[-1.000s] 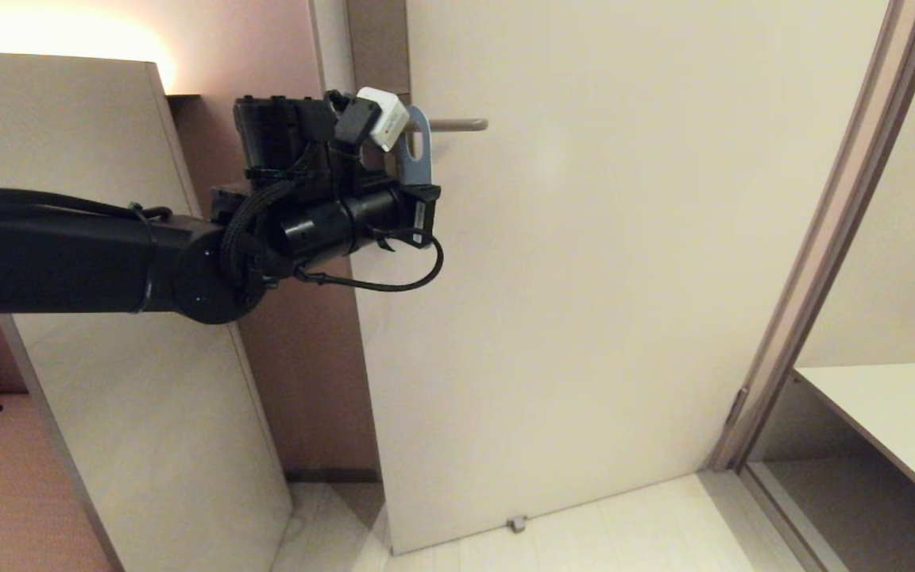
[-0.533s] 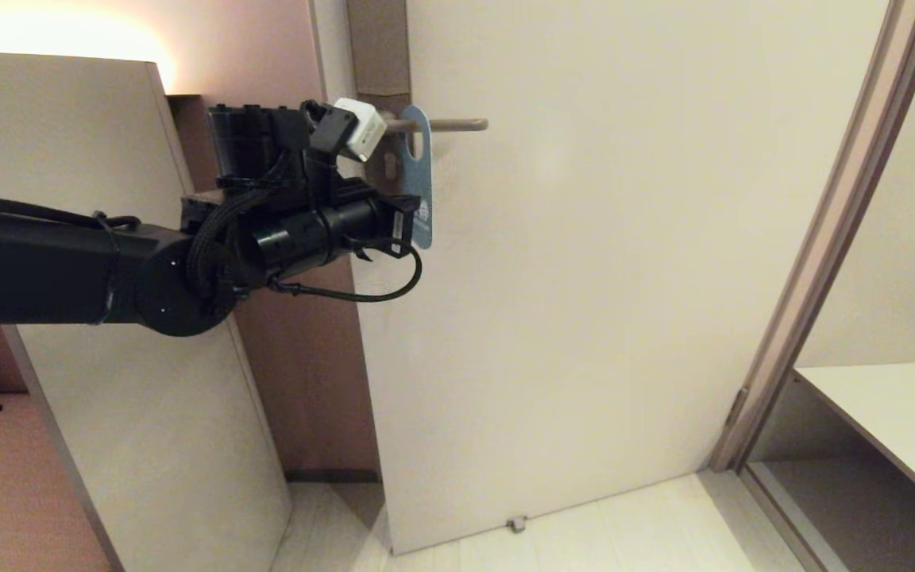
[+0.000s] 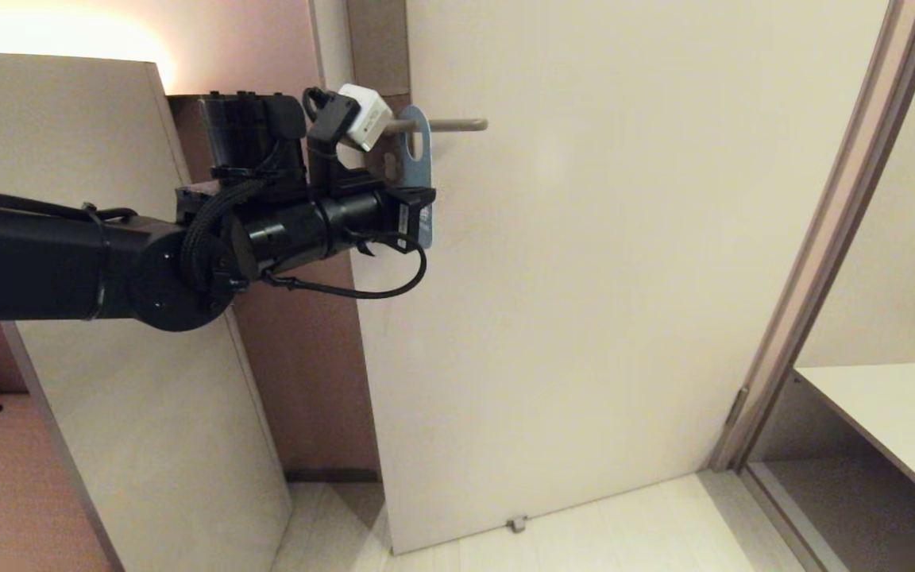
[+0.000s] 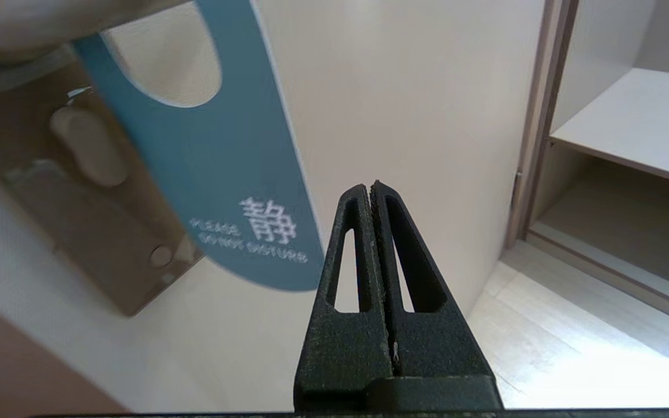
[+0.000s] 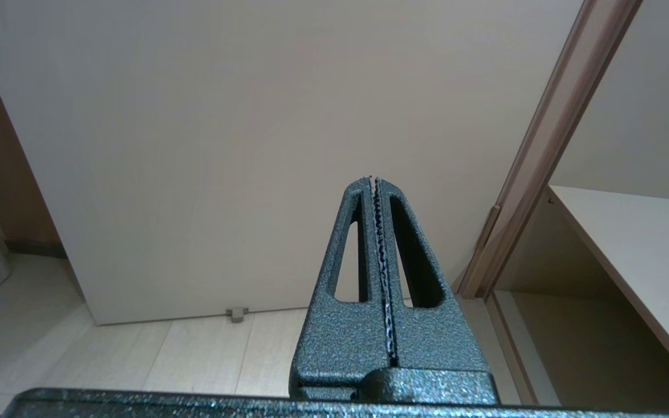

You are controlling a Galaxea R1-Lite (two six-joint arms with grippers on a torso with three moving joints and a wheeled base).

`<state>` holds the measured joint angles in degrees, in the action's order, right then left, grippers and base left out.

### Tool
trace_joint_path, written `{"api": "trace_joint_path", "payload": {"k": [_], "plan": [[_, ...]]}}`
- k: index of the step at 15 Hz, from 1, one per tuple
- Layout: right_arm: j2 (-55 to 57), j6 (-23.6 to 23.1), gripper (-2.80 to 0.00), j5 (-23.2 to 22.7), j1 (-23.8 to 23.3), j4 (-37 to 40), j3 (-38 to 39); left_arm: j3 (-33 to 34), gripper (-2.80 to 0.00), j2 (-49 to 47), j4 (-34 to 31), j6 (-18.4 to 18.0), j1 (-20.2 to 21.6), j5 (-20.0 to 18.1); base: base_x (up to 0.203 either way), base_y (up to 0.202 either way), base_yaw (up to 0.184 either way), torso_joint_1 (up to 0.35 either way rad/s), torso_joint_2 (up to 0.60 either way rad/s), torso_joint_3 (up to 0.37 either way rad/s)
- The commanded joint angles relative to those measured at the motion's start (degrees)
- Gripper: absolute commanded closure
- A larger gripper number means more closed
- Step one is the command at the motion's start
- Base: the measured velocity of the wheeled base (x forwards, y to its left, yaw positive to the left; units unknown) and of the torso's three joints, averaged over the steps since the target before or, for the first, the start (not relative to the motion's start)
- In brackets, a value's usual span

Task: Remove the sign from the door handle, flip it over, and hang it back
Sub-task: Take down the sign

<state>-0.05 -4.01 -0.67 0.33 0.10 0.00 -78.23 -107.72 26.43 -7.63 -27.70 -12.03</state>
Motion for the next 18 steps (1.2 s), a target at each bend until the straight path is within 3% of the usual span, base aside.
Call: {"api": "trace_joint_path", "payload": {"k": [1, 8, 15, 18], "plan": [[0.0, 0.0, 0.0, 0.0, 0.0, 0.0, 0.0, -1.5, 0.0, -1.9, 0.2, 0.1, -0.1, -0.1, 0.0, 0.0, 0.0, 0.0, 0.0, 0.0], [0.0, 0.0, 0.0, 0.0, 0.0, 0.0, 0.0, -6.4, 0.0, -6.8, -0.1, 0.3, -0.3, -0.3, 0.0, 0.0, 0.0, 0.0, 0.0, 0.0], [0.0, 0.0, 0.0, 0.0, 0.0, 0.0, 0.0, -8.6, 0.0, -8.5, 0.0, 1.3, -0.3, -5.8, 0.0, 0.0, 0.0, 0.0, 0.0, 0.0], [0.0, 0.0, 0.0, 0.0, 0.0, 0.0, 0.0, -10.1, 0.0, -9.8, 0.0, 1.6, -0.3, -6.0, 0.0, 0.0, 0.0, 0.0, 0.0, 0.0]]}}
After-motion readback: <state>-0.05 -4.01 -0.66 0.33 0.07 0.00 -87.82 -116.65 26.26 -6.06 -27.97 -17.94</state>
